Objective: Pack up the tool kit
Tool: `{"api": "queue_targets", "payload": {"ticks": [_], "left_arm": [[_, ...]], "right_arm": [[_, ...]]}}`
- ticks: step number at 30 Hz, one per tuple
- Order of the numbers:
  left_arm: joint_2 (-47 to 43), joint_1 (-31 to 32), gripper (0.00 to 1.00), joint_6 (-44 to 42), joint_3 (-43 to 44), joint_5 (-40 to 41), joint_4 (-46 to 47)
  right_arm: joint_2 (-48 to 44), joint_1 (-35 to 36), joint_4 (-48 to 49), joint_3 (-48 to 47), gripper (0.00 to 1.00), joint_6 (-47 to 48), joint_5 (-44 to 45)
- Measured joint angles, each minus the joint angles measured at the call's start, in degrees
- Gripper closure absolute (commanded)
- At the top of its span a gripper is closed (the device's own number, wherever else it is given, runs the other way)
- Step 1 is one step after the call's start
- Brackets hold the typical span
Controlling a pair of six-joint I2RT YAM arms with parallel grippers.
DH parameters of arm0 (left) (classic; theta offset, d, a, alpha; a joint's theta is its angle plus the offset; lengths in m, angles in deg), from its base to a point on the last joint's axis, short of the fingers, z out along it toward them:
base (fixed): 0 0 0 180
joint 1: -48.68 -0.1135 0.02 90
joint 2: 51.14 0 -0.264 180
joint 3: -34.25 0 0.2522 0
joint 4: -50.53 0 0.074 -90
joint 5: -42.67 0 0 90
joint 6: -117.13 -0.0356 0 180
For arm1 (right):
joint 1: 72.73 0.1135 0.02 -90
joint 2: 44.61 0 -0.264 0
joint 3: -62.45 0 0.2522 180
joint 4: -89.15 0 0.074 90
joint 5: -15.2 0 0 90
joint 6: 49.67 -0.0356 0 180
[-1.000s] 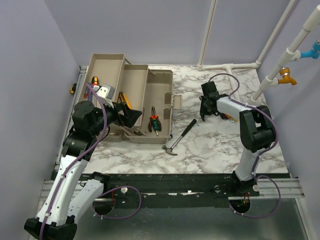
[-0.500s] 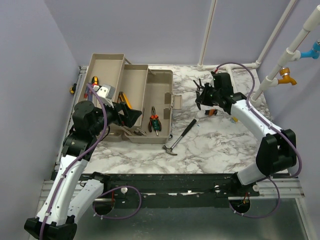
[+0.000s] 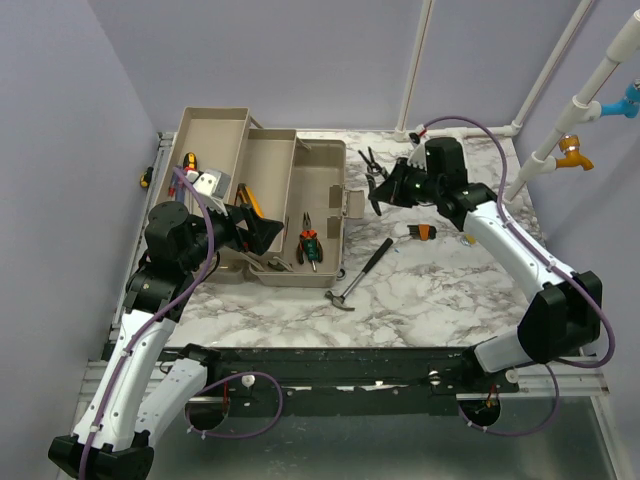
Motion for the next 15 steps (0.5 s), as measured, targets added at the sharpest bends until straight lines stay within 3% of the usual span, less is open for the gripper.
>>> {"api": "queue_targets", "payload": {"ticks": [8, 15], "left_arm": [[-0.11, 0.00, 0.01, 0.00, 0.00, 0.09, 0.00], [-0.63, 0.00, 0.02, -0.04, 0.00, 0.48, -0.02]], "right_arm": [[2.97, 10.29, 9.88, -0.76, 0.99, -8.31, -4.35], [6.23, 14.36, 30.93, 5.44, 0.99, -23.32, -9.49]]}}
